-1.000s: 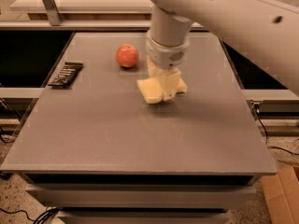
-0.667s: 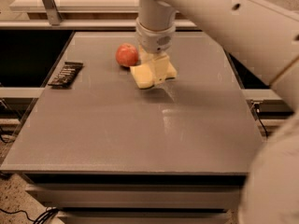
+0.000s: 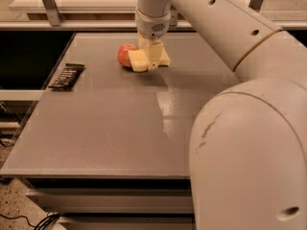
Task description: Move sponge near apple
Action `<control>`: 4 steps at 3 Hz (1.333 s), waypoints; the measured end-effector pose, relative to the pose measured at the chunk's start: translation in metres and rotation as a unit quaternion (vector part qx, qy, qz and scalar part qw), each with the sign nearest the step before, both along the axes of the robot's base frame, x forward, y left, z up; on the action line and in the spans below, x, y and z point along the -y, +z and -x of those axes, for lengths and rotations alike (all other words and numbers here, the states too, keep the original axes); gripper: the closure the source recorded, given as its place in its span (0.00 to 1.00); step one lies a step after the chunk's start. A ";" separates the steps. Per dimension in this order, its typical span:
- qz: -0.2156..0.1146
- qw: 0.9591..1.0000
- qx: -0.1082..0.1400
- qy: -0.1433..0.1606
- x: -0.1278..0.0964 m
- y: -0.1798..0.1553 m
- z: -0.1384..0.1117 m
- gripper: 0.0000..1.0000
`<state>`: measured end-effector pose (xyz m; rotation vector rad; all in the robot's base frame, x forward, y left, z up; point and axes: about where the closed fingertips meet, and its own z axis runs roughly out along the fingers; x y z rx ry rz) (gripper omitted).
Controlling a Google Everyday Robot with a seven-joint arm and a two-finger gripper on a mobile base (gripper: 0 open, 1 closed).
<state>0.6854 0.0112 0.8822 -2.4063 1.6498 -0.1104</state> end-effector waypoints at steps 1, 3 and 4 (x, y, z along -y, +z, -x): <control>-0.015 1.000 -0.001 -0.023 0.005 -0.004 -0.013 1.00; -0.021 0.999 -0.002 -0.043 0.017 -0.006 -0.022 0.83; -0.021 0.999 -0.004 -0.044 0.019 -0.007 -0.025 0.59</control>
Offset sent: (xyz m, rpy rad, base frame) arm 0.0165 -0.0283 -0.0014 0.0416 0.0261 -0.1121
